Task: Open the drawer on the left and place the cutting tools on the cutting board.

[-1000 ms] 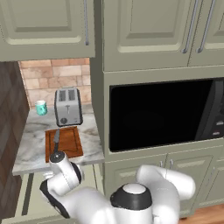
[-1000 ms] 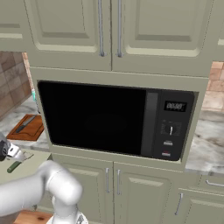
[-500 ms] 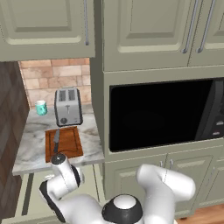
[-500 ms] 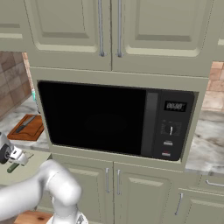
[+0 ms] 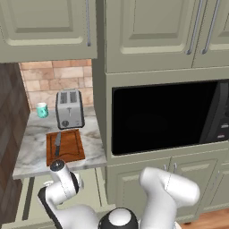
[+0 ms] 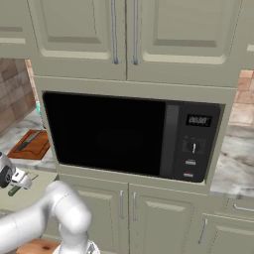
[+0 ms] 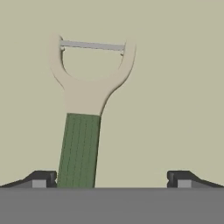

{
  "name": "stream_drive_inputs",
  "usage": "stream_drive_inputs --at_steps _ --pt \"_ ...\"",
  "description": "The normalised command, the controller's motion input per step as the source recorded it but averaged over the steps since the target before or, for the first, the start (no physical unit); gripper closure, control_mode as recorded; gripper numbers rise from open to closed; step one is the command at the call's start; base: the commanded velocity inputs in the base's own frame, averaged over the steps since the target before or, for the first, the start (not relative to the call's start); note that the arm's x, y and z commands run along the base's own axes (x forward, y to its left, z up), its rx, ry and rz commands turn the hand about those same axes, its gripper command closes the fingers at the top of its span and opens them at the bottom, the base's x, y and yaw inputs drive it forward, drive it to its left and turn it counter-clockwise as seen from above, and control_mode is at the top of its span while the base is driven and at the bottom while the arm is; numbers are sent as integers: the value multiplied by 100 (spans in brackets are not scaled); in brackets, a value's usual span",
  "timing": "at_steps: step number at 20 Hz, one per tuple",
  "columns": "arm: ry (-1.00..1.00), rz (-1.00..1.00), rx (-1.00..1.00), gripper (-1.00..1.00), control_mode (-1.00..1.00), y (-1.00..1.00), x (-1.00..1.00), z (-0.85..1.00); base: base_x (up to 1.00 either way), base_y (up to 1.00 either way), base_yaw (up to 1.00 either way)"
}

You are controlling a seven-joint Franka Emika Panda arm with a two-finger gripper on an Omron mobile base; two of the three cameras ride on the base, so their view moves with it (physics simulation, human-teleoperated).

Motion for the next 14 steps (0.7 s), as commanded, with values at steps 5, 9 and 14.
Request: stream_drive_inputs --at_steps 5,9,14 --pt "0 0 0 -100 -100 19 11 -11 0 0 0" --pt "1 0 0 -100 -100 15 13 -14 0 0 0" --pt "3 0 0 -100 -100 9 6 -23 0 0 0"
